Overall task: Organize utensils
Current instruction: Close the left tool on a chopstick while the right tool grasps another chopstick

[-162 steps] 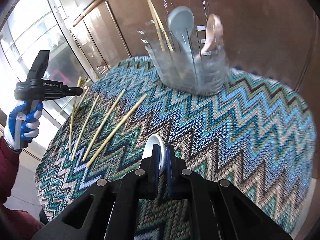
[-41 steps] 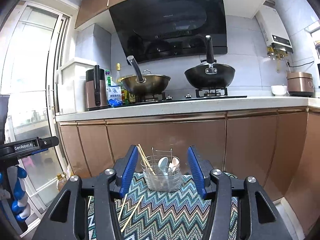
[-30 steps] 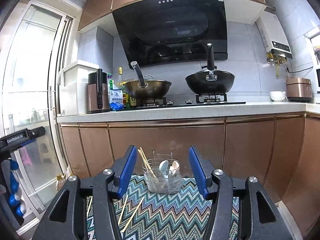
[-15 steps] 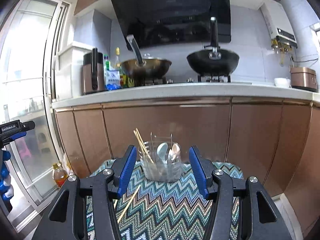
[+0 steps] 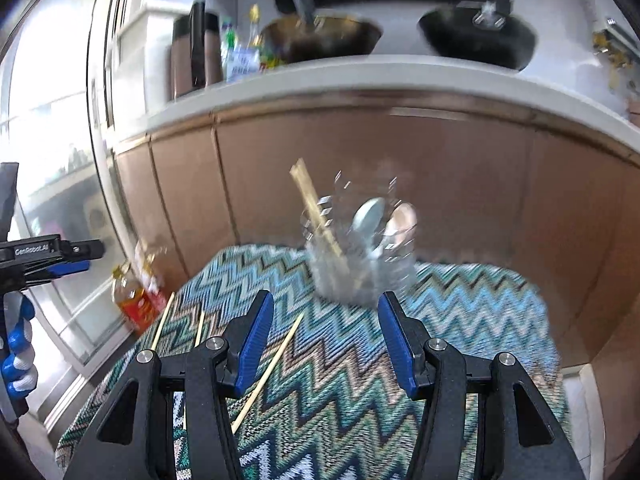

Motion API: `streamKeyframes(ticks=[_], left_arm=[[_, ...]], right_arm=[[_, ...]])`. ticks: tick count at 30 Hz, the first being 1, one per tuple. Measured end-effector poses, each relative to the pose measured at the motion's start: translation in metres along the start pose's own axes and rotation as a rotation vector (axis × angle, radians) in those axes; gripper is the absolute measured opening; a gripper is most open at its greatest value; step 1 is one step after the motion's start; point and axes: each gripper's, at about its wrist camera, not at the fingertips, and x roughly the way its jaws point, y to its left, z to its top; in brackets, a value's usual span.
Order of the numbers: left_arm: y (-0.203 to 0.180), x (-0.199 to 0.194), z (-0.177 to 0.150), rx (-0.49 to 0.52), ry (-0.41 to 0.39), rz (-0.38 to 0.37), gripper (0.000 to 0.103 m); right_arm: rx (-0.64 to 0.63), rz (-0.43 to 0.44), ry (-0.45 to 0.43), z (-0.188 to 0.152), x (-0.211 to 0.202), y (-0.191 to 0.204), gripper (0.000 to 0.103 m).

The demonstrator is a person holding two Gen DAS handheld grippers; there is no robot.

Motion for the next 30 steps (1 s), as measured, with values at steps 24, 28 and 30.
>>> streamKeyframes(ticks=[24,28,30], left_arm=[[0.001,0.175,-0.009,-0.046,0.514,-0.02,0.021],[0.005,0.187,-0.011,-0.056,0.56,-0.001,0.02],[0.005,0.192,-0.014,-0.061,0.576,0.006,0.019]], right_arm=[[0.061,0.132,0.538,-0.018,0.207,0.023,0.016],[0.062,0.136,0.587,-0.023,0.22,0.021,0.016],[0.062,0.139,0.601,-0.023,0.223,0.02,0.016]])
